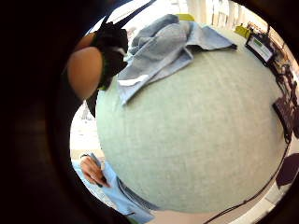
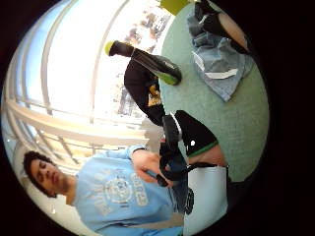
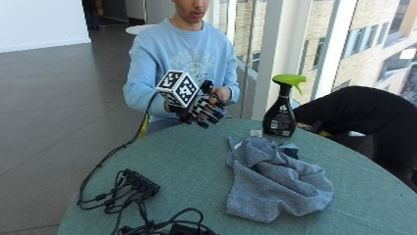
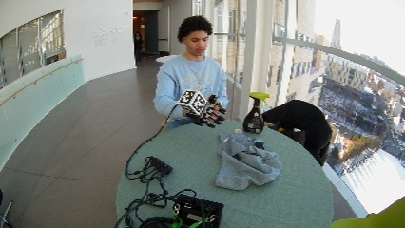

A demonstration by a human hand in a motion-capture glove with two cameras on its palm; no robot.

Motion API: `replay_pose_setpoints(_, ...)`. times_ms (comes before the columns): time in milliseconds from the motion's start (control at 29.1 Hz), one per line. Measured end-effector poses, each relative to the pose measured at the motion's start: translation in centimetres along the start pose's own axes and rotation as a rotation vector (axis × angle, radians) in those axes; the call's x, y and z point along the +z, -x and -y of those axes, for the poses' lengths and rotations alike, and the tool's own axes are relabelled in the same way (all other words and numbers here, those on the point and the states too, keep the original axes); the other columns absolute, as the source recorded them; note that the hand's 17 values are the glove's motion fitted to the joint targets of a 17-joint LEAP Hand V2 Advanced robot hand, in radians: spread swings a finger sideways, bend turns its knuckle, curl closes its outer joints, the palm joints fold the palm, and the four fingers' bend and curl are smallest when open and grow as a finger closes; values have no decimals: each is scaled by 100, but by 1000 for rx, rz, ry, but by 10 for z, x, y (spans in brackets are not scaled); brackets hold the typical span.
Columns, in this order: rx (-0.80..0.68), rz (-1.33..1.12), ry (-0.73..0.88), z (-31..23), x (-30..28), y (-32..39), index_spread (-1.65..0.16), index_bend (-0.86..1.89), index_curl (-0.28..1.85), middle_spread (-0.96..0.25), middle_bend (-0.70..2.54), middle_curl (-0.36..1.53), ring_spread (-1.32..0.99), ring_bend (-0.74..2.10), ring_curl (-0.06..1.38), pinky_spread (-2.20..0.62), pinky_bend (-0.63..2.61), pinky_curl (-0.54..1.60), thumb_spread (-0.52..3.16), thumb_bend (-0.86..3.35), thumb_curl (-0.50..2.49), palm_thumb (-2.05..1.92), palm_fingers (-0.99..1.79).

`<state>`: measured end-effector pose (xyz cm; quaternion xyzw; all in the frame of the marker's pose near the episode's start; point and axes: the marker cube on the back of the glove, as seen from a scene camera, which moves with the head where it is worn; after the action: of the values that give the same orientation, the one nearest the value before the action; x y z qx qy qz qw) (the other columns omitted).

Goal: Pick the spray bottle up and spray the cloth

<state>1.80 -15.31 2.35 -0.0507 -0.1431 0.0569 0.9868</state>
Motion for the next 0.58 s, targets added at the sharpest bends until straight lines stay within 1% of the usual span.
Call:
replay_pose_setpoints(103,28,-69,-27,-28,-16,-24,-35,14,27,-9,26,42,-1,24,34,20,30,37,104,-3,46,72,65)
replay_pose_setpoints(309,89,-161,-90,-62,-27,-69,-36,12,26,-8,26,42,-1,23,33,21,29,36,106,-2,44,71,66)
replay_pose_setpoints(583,103,-255,-123,-73,-21,-91,-38,9,25,-9,27,42,-1,25,34,21,29,36,109,-2,42,73,65)
